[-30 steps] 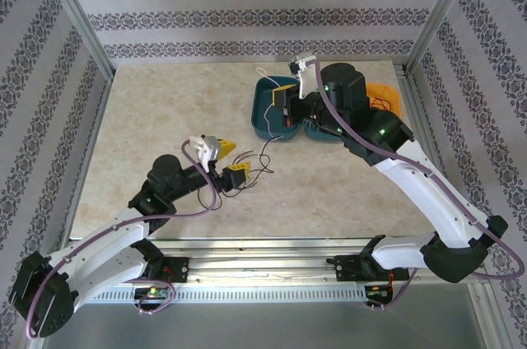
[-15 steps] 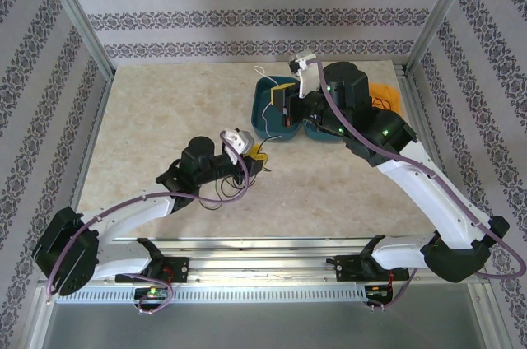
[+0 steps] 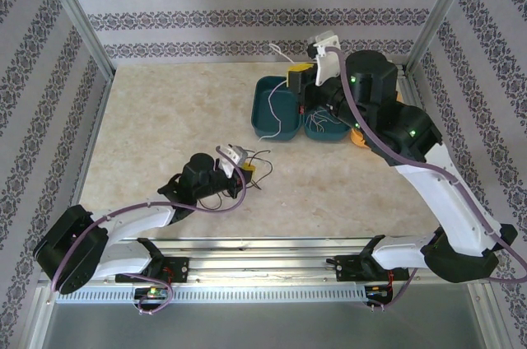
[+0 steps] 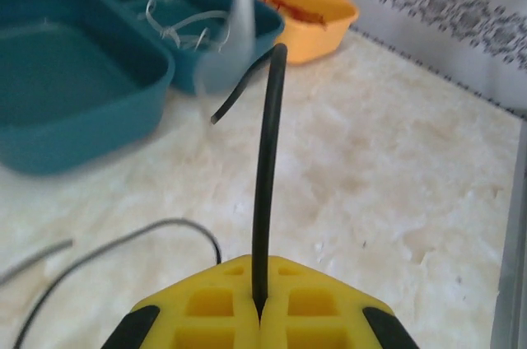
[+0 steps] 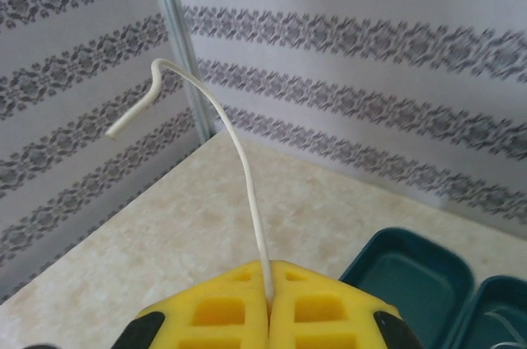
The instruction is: Untangle the cables
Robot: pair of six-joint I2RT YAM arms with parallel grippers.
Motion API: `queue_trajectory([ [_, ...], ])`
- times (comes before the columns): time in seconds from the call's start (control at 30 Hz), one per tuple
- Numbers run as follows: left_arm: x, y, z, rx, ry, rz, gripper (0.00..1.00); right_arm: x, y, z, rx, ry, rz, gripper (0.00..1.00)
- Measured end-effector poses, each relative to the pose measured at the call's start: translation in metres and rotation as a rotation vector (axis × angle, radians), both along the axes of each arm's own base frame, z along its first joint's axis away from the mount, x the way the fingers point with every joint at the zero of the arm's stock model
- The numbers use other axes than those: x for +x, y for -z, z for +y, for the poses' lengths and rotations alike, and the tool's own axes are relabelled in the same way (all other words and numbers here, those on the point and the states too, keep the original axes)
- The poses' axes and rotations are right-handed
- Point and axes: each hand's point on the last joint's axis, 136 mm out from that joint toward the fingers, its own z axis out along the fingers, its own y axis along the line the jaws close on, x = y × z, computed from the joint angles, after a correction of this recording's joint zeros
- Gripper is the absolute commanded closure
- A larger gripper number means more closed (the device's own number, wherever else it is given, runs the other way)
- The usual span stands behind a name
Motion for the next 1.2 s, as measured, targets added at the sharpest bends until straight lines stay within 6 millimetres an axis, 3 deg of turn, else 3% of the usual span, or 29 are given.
queue_trajectory([
  [0.17, -0.001, 0.015, 0.008, 0.012, -0.042, 0.034, 1.00, 0.000, -0.026, -0.018, -0.032, 0.066, -0.091, 1.00],
  [0.37, 0.005, 0.022, 0.010, 0.022, -0.075, 0.041, 1.00, -0.005, -0.077, -0.044, -0.042, 0.151, -0.245, 1.00],
  [0.5, 0.006, 0.033, 0.009, 0.034, -0.078, 0.068, 1.00, 0.003, -0.107, -0.063, -0.047, 0.233, -0.341, 1.00],
  [0.67, 0.005, 0.040, 0.010, 0.030, -0.084, 0.085, 1.00, 0.033, -0.123, -0.084, -0.067, 0.351, -0.386, 1.00],
  [0.83, 0.003, 0.049, 0.017, 0.040, -0.114, 0.106, 1.00, 0.059, -0.133, -0.092, -0.085, 0.413, -0.400, 1.00],
  [1.2, 0.000, 0.059, 0.033, 0.055, -0.183, 0.125, 1.00, 0.050, -0.153, -0.108, -0.068, 0.443, -0.439, 1.00],
])
